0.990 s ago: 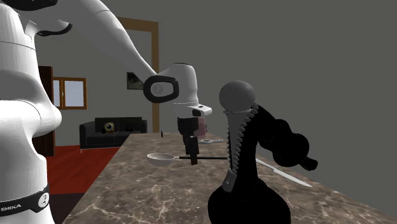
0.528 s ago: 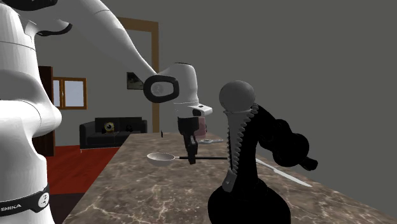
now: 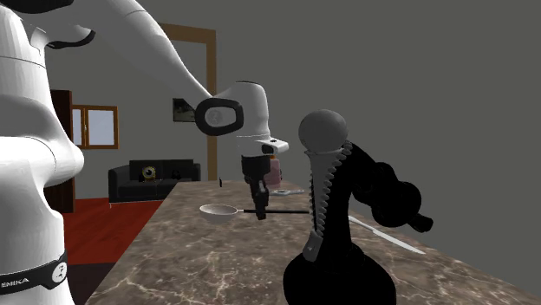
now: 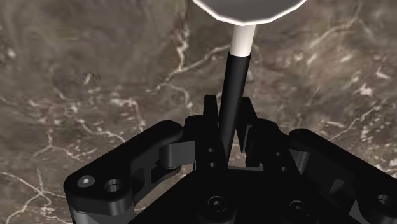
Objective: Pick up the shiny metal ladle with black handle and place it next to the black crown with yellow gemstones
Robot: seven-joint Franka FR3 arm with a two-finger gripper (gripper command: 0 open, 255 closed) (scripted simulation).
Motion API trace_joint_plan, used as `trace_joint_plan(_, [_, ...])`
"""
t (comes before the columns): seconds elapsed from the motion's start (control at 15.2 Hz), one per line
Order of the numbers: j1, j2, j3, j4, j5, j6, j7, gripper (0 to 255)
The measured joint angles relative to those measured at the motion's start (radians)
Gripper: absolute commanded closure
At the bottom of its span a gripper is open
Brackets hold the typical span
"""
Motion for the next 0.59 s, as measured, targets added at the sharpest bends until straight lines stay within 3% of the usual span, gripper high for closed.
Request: trace_joint_plan(0.59, [-0.004, -0.076, -0.004, 0.053, -0.009, -0.128, 0.013, 255])
